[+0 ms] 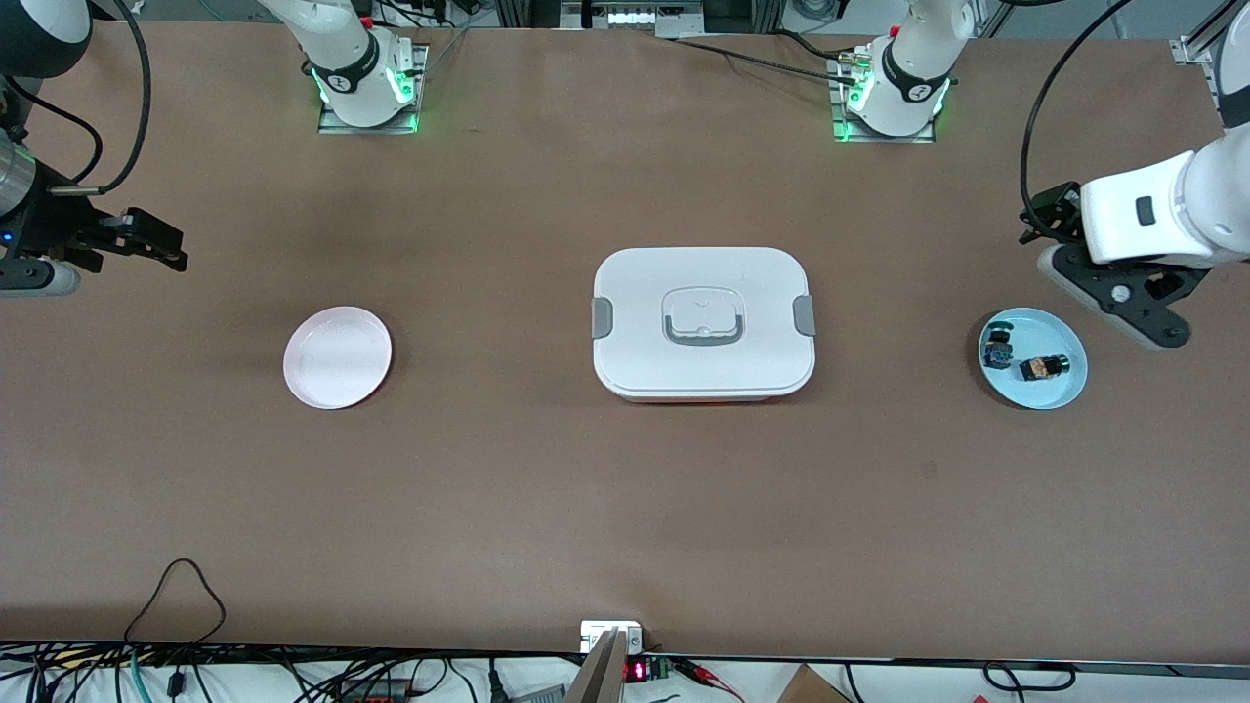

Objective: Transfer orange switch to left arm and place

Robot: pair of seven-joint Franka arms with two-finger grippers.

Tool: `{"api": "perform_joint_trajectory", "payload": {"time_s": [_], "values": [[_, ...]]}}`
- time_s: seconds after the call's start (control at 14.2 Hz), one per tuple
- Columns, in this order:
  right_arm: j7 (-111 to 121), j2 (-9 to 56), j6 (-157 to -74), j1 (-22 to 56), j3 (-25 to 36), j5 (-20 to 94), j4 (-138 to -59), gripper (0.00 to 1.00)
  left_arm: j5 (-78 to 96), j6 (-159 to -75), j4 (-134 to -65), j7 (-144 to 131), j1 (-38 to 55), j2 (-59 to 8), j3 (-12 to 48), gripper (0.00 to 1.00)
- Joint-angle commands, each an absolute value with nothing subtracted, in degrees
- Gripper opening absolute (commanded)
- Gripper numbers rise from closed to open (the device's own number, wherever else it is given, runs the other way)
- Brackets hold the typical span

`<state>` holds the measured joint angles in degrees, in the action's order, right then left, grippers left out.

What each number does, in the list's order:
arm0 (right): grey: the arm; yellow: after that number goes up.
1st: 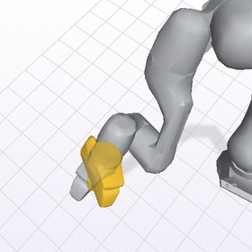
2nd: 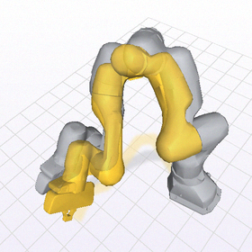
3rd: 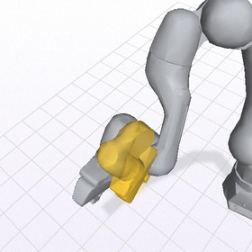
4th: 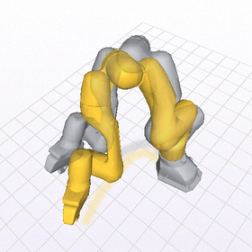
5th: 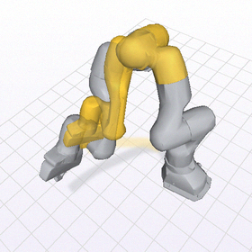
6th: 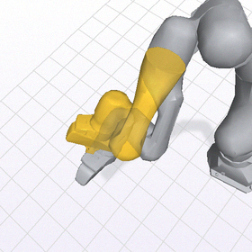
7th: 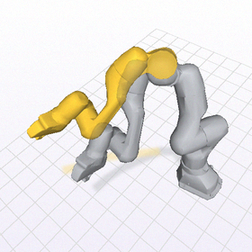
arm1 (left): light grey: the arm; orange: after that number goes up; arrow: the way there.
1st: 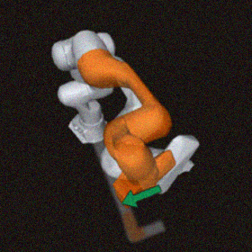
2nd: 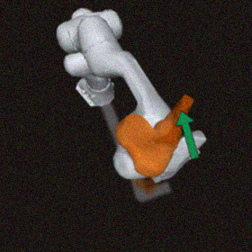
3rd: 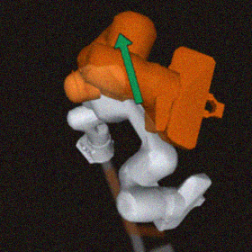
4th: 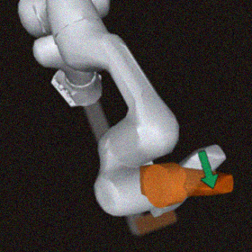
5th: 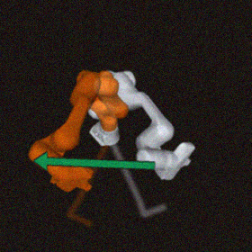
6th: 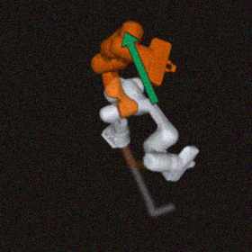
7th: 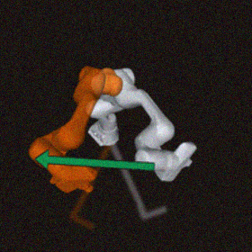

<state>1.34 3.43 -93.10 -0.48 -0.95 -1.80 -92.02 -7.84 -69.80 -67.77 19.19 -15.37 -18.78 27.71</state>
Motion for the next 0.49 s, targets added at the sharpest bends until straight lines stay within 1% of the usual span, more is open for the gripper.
{"api": "perform_joint_trajectory", "payload": {"time_s": [0.0,0.07,0.14,0.21,0.28,0.42], "values": [[1.14,1.76,-92.55,-0.79,-1.23,-0.79,-93.52,1.0,-3.52,-75.99,-73.37,10.29,-7.16,-14.25,15.77,1.0],[1.14,1.76,-92.2,-0.88,-1.23,-0.79,-93.43,1.0,-3.34,-80.2,-76.26,10.2,-4.25,-11.63,11.64,1.0],[1.14,1.76,-91.94,-0.88,-1.23,-0.79,-93.43,1.0,-3.34,-85.2,-80.73,9.93,-1.26,-8.9,8.12,1.0],[1.14,1.76,-91.76,-0.79,-1.23,-0.79,-93.34,1.0,-3.25,-89.34,-84.69,9.32,0.07,-6.09,6.35,1.0],[1.14,1.76,-91.67,-0.79,-1.23,-0.79,-93.34,1.0,-3.25,-92.34,-88.82,5.84,0.61,-2.93,6.07,1.0],[1.14,1.76,-91.67,-0.79,-1.23,-0.79,-93.34,1.0,-3.34,-92.99,-93.32,-4.87,0.7,0.77,5.98,1.0]]}}
